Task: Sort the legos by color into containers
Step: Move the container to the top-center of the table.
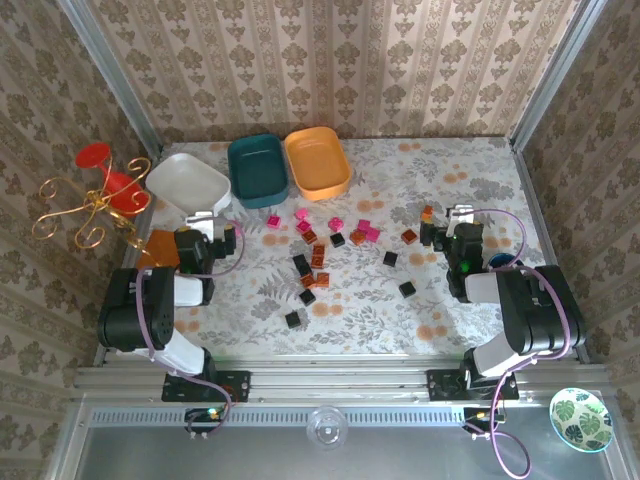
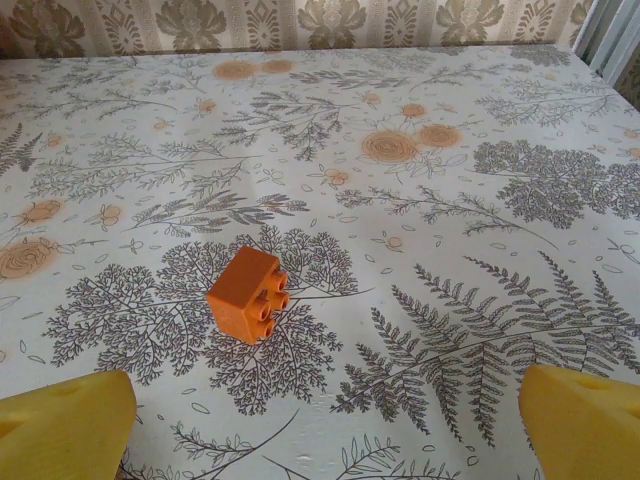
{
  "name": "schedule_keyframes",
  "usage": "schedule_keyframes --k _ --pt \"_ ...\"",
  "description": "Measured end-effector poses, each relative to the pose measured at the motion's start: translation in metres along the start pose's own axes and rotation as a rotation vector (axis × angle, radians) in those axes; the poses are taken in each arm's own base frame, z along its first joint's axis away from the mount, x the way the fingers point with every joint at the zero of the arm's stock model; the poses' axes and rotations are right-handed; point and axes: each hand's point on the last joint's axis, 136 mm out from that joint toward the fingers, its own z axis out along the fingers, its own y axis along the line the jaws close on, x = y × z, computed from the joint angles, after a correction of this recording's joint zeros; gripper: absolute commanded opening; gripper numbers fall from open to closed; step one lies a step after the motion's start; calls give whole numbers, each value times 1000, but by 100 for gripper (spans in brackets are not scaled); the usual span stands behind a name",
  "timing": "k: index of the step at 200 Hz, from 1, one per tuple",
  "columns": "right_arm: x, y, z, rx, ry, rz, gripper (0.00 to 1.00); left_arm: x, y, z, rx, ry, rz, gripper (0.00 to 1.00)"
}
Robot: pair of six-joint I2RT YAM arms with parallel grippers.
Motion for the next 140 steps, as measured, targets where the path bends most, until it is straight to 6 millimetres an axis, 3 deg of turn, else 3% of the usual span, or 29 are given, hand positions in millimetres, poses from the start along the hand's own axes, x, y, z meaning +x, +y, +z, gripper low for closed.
schedule_keyframes --k 140 --pt "0 0 0 0 0 0 100 0 -3 0 19 -1 0 100"
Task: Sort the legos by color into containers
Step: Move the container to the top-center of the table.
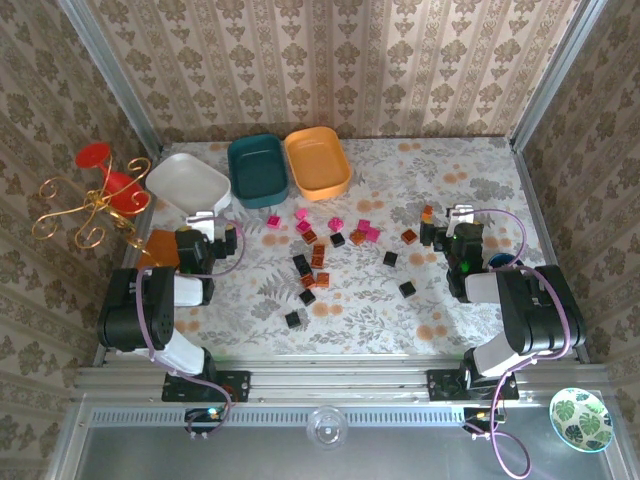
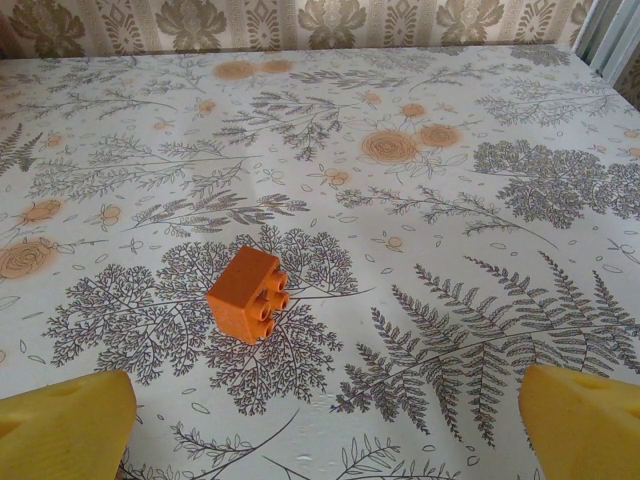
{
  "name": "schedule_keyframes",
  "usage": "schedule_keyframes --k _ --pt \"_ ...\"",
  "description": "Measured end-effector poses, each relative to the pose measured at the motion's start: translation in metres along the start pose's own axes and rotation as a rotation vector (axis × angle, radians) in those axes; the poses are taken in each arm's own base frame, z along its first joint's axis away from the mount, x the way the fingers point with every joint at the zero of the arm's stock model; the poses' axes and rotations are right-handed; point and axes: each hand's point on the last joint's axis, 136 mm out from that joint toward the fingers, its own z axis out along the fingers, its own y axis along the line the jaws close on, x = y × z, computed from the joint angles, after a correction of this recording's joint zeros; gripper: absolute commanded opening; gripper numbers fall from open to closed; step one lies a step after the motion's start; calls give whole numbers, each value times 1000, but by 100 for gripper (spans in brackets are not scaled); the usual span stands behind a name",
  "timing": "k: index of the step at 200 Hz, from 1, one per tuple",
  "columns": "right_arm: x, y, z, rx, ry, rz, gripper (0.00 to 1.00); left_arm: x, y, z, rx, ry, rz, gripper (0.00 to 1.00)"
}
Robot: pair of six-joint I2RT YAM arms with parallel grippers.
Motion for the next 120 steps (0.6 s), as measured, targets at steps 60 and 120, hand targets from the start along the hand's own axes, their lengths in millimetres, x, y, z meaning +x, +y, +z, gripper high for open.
schedule_keyframes --k 60,120 --pt "-2 1 -4 1 7 -5 100 -6 -10 -5 62 -20 6 100" --pt "-98 -3 -73 -29 -229 168 97 -103 1 -56 78 -202 -121 99"
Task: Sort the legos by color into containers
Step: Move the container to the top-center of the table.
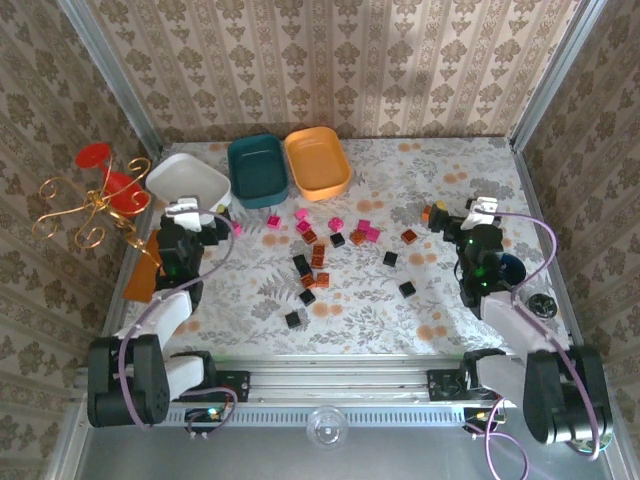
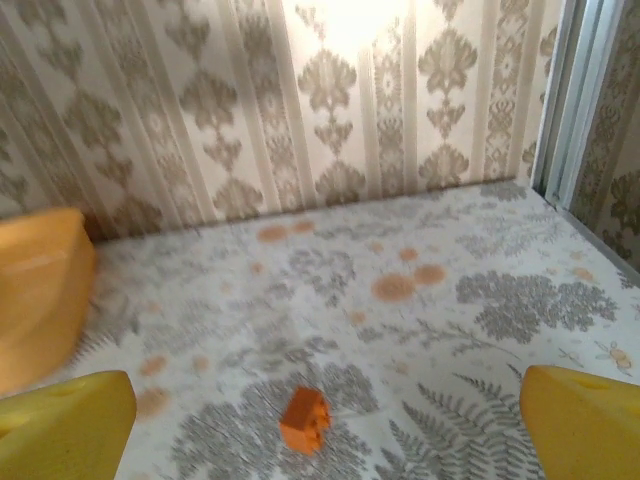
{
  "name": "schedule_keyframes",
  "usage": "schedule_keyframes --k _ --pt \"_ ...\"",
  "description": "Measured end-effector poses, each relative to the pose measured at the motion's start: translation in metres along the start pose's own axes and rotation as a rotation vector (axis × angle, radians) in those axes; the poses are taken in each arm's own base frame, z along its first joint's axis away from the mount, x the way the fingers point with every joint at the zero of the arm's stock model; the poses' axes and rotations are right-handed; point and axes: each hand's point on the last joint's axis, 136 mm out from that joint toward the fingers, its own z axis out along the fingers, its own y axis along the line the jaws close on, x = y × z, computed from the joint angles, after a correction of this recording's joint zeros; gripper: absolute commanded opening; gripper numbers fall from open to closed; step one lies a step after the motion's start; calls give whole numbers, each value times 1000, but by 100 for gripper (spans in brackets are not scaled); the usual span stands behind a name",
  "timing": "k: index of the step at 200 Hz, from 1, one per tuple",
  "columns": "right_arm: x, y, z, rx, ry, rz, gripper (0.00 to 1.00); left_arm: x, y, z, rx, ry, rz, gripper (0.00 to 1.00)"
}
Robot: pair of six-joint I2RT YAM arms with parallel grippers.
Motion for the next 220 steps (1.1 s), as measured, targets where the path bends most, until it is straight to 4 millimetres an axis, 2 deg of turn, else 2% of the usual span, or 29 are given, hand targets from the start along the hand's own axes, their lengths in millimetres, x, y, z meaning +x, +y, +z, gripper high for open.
schedule_keyframes --k 16,36,61,80,95,110,145,171,198,220 --pt "-9 9 -2 -38 16 79 96 -9 -2 11 11 44 -70 95" --pt "-6 40 4 -119 99 130 96 -10 -4 43 16 149 -161 94" --pt "10 94 8 -246 210 116 97 2 -8 89 25 280 -250 99" --pt "30 117 6 -302 280 91 97 14 -9 124 24 370 -290 100" --pt "44 119 5 -305 322 79 97 21 -8 148 22 425 -311 100" --pt "48 118 4 -302 334 75 97 30 -5 169 16 474 -324 100" --pt "53 114 -2 -299 338 70 98 53 2 201 4 582 -342 100" --pt "51 112 -4 -295 329 71 98 63 -3 223 33 646 -349 100" --pt "51 111 -4 -290 327 70 98 75 -12 235 80 706 -323 96" --pt "52 110 -4 -285 327 70 98 84 -23 231 129 763 -294 92"
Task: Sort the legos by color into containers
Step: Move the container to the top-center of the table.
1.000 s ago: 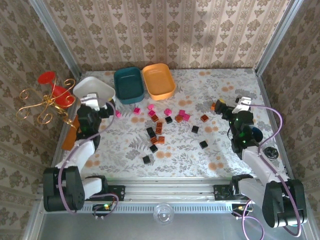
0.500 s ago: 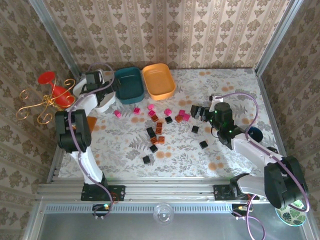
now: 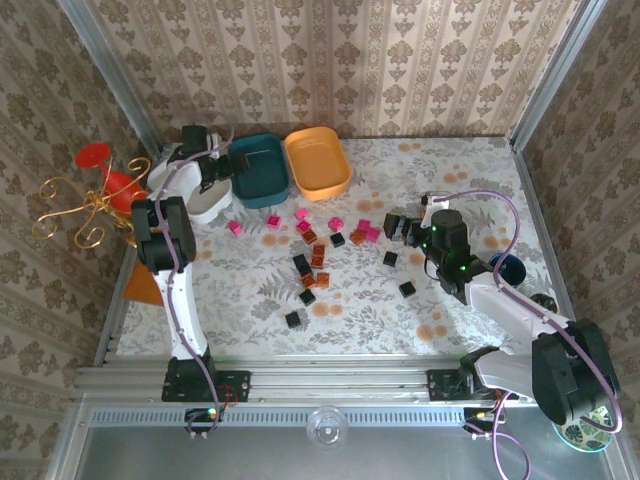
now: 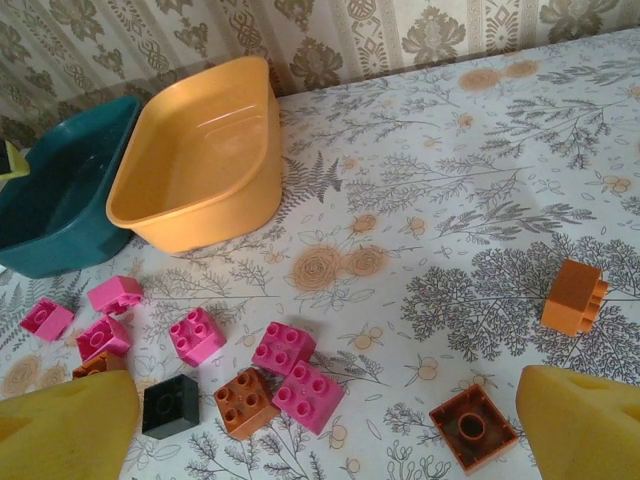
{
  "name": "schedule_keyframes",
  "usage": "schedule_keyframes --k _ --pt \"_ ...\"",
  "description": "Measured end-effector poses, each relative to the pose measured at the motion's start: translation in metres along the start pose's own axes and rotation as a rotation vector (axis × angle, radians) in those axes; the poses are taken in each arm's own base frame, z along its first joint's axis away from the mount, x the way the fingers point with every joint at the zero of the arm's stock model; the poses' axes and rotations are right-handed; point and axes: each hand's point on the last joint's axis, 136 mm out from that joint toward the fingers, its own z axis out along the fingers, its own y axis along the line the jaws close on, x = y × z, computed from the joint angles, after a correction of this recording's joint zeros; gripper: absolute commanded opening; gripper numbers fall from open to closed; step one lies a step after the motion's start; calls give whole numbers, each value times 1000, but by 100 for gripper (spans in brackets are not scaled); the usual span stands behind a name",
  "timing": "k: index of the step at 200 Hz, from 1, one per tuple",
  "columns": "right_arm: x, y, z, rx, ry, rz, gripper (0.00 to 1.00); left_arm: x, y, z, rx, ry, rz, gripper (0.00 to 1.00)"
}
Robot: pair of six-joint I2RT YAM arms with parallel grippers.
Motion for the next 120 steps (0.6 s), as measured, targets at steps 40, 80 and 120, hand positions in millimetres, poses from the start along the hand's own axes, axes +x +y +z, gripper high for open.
schedule_keyframes --k 40,80,120 --pt "0 -1 0 5 -2 0 99 35 -36 7 43 116 138 84" --pt "2 -1 1 7 4 0 99 79 -73 10 99 208 246 83" --pt "8 -4 4 15 26 -1 99 69 -68 6 105 187 235 85"
